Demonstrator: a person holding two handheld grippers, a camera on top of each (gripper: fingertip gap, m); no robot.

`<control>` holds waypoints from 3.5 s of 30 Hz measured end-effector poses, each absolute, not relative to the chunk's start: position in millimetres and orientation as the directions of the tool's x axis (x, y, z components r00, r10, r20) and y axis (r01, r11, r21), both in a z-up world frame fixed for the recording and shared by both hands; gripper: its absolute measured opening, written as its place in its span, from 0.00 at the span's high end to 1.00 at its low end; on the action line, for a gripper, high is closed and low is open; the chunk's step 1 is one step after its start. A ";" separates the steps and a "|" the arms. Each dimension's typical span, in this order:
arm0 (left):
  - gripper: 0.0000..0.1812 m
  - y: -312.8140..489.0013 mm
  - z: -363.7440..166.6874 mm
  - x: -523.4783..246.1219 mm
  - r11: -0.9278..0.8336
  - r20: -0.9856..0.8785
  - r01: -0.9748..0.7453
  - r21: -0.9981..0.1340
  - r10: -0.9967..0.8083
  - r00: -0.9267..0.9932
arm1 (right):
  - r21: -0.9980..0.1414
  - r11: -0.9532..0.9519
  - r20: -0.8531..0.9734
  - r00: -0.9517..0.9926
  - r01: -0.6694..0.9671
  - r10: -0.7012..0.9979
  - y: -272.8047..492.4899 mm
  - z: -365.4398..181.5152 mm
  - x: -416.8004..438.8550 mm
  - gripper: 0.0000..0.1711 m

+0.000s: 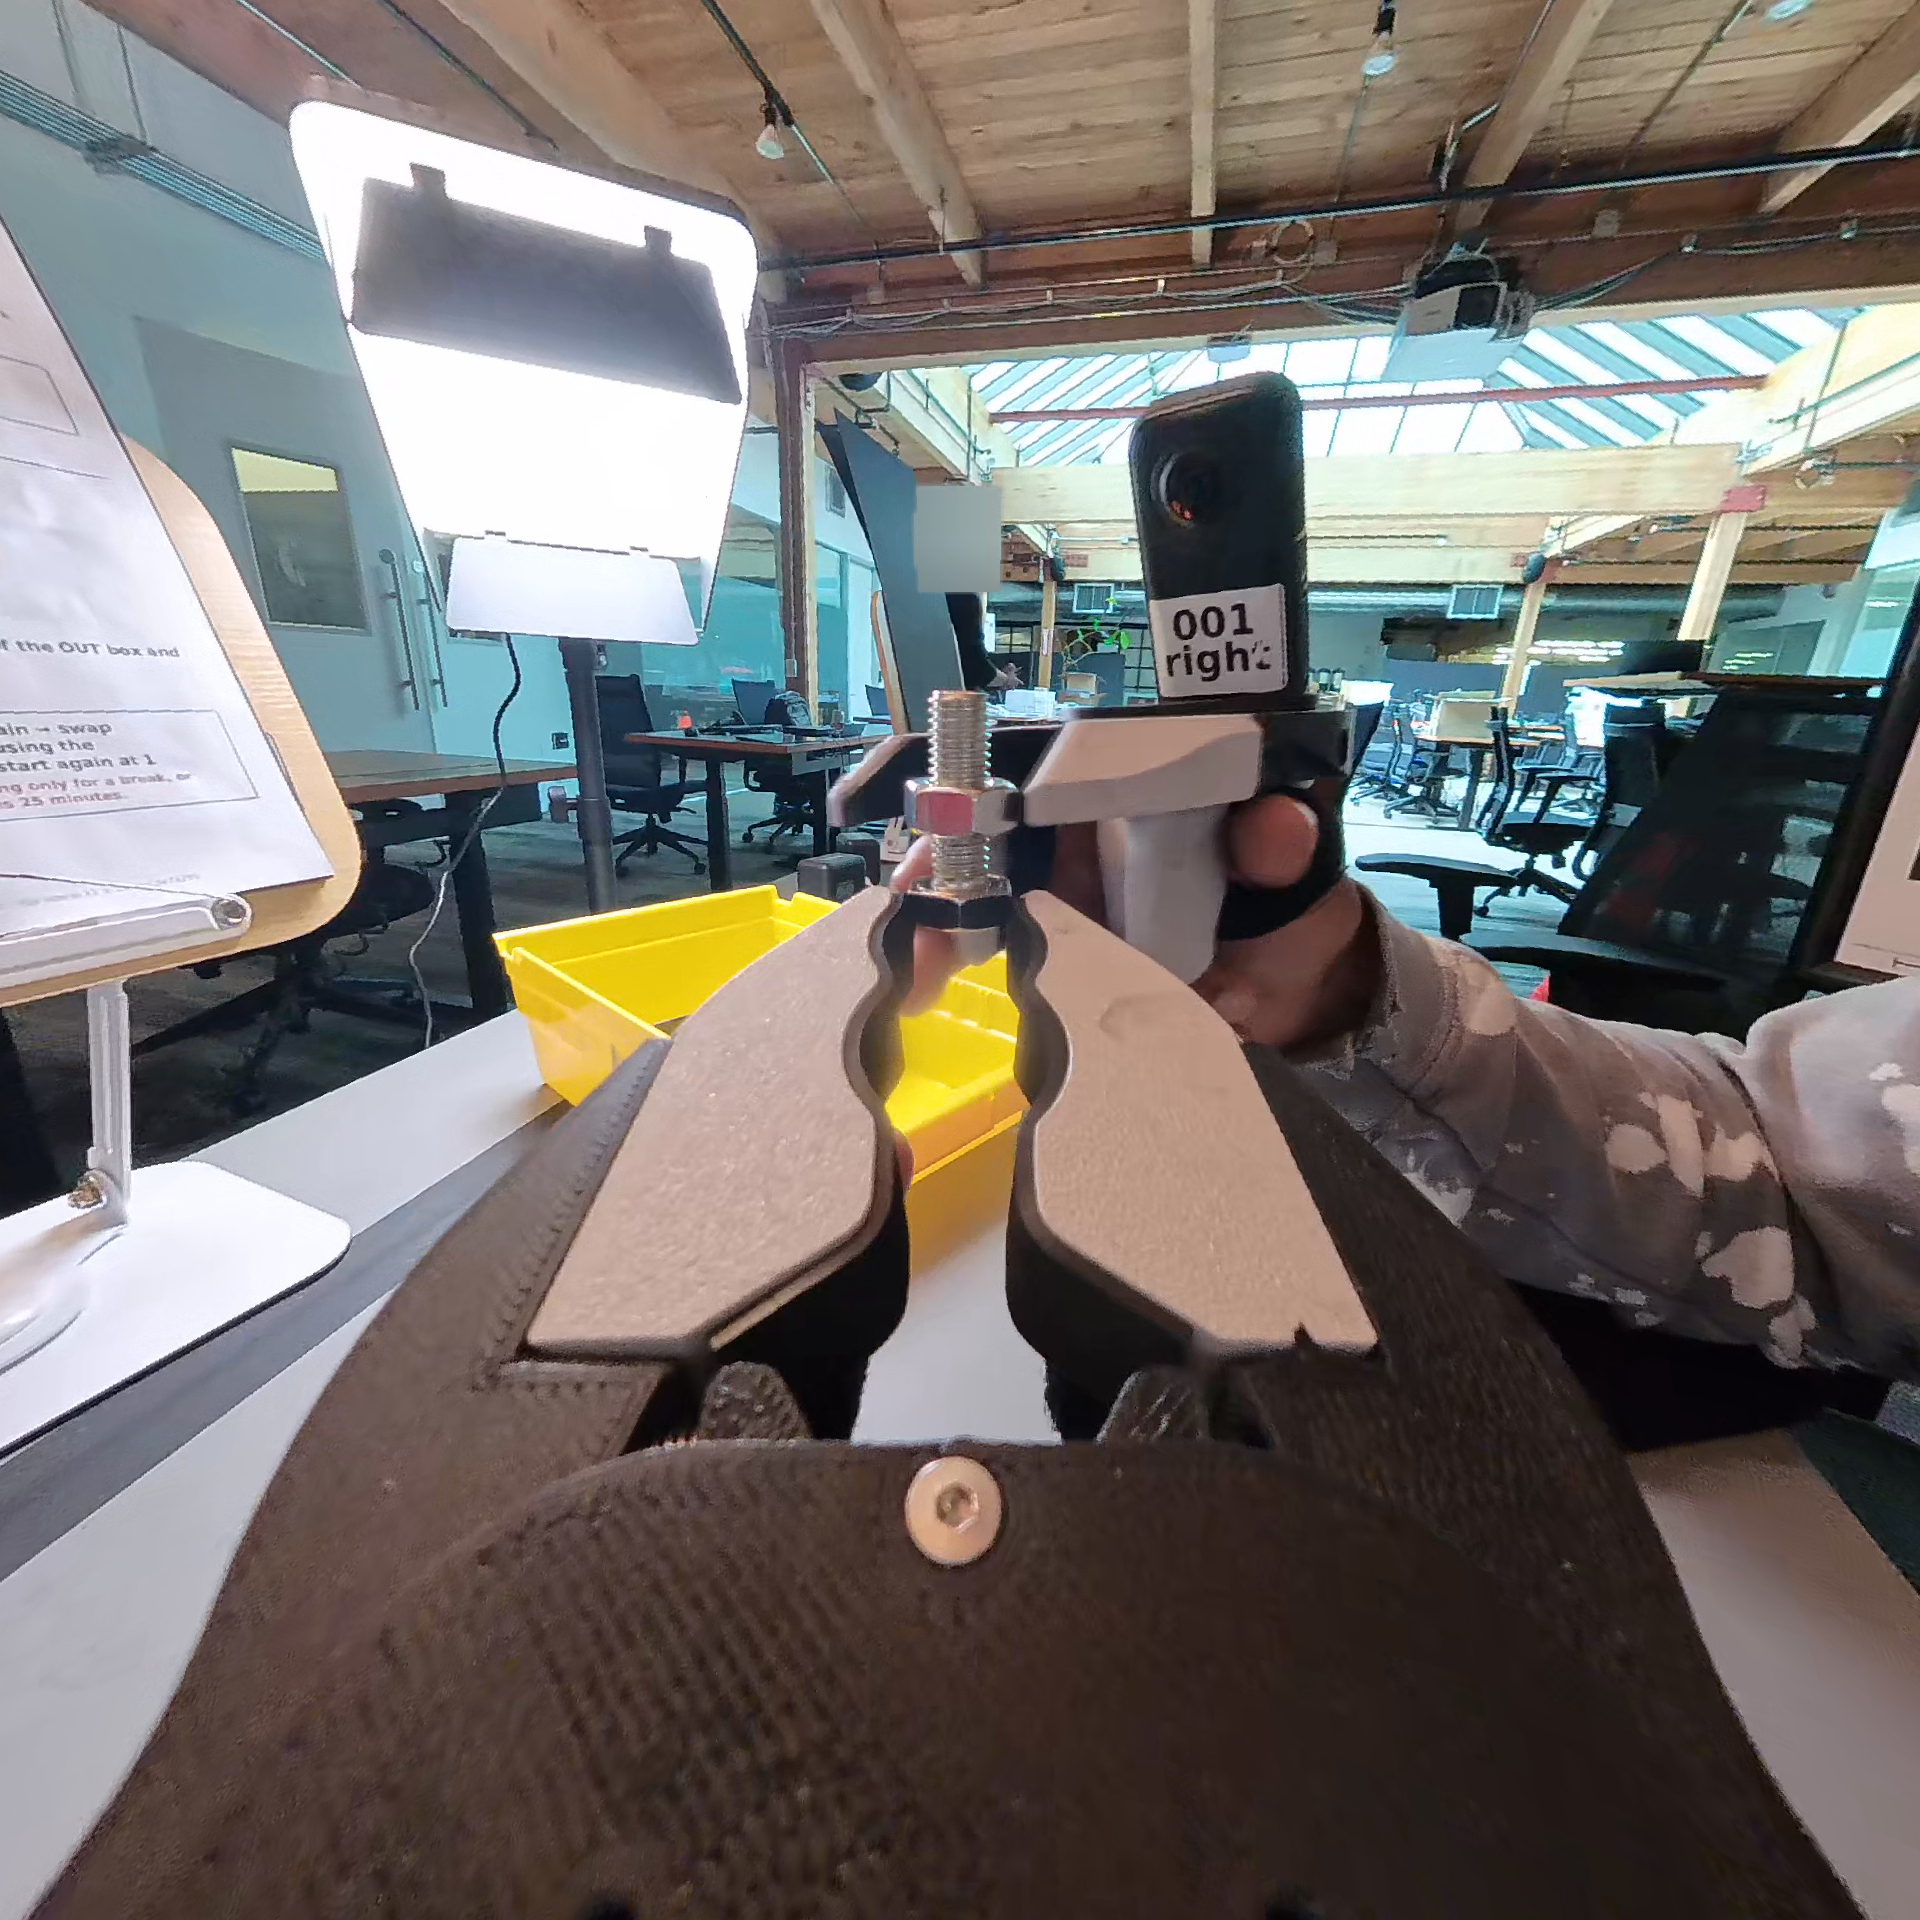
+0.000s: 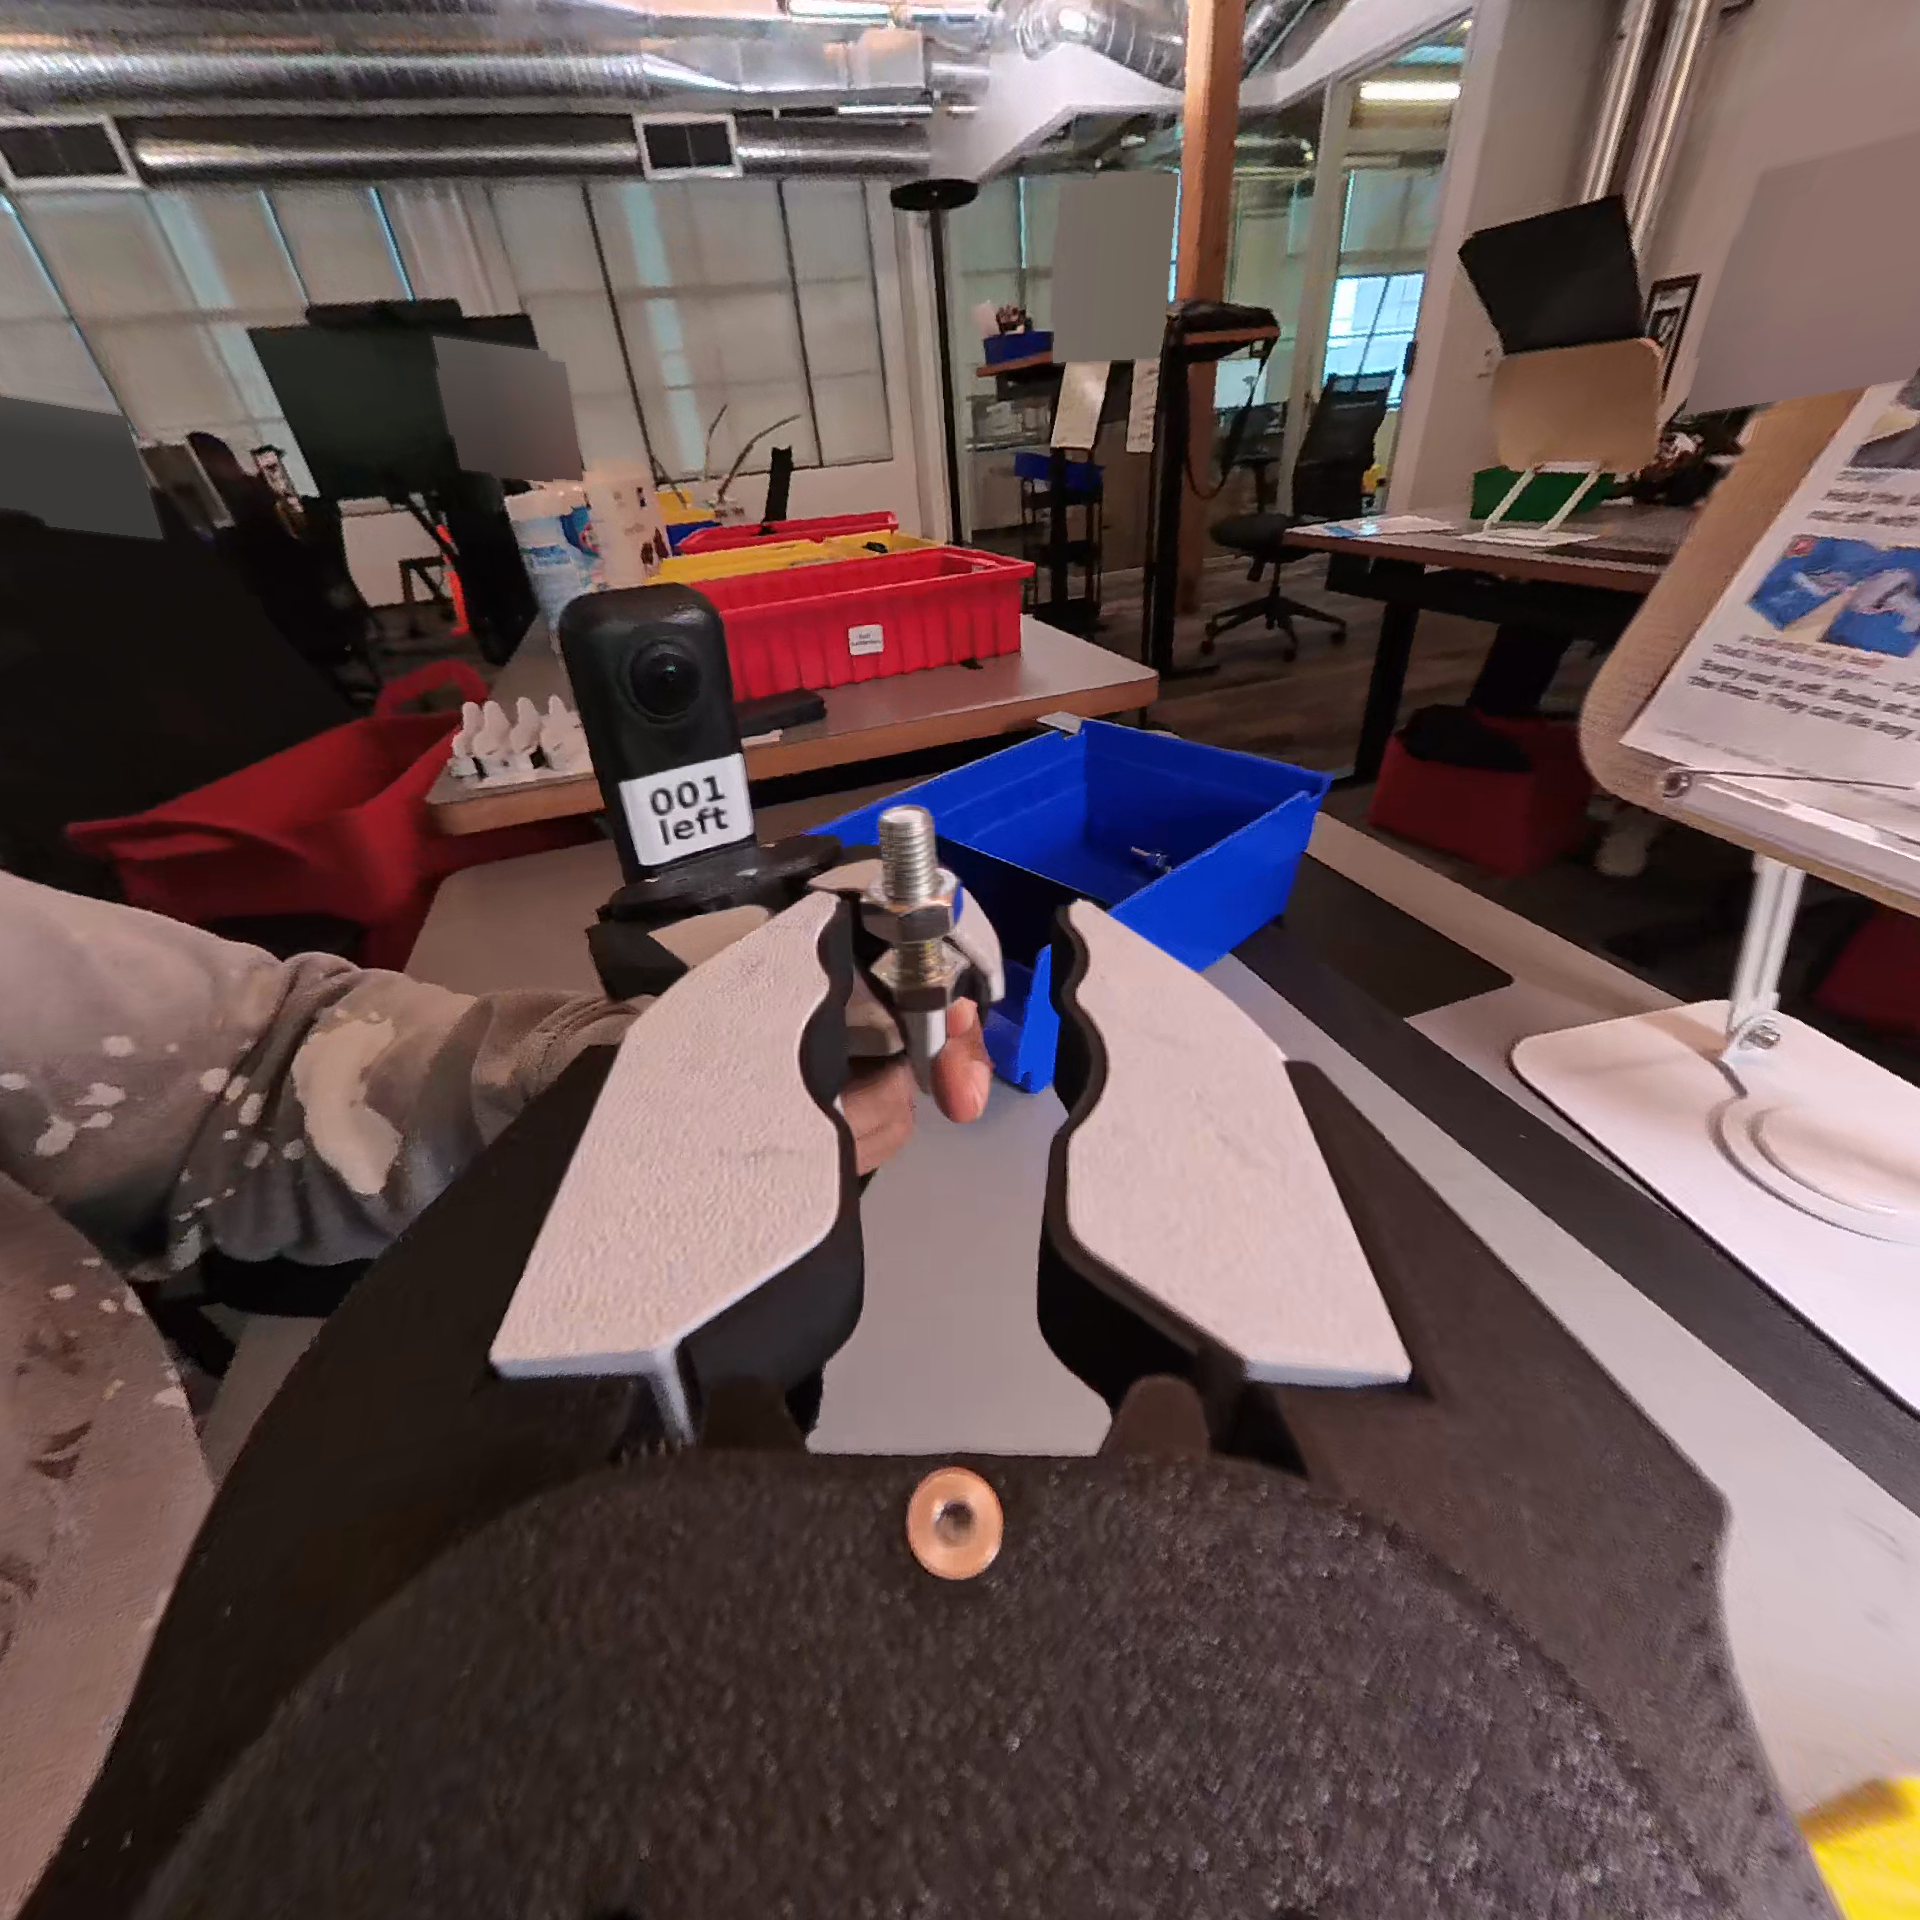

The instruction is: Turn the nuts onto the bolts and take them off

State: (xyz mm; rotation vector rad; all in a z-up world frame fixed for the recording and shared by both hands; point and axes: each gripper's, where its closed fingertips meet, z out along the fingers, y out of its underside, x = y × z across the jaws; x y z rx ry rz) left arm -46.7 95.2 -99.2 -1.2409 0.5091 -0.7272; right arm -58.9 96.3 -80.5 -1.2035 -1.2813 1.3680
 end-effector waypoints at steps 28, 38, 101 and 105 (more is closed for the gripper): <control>0.90 91.2 -87.3 -55.1 0.191 0.032 0.247 -0.950 -0.727 0.685 | -0.989 -0.136 -0.134 -0.032 -0.053 0.990 127.9 -74.9 -48.9 0.84; 0.90 89.5 -87.4 -52.7 0.189 0.040 0.263 -0.946 -0.738 0.673 | -0.989 -0.135 -0.133 -0.025 -0.068 0.991 121.0 -70.5 -53.1 0.88; 0.90 83.8 -80.0 -52.0 0.218 0.017 0.266 -0.939 -0.743 0.669 | -0.981 -0.117 -0.118 -0.007 -0.154 0.993 122.1 -50.7 -42.7 0.83; 0.90 87.3 -86.7 -49.5 0.200 0.024 0.256 -0.946 -0.742 0.670 | -0.987 -0.091 -0.083 -0.065 -0.134 0.994 100.7 -50.5 -50.7 0.78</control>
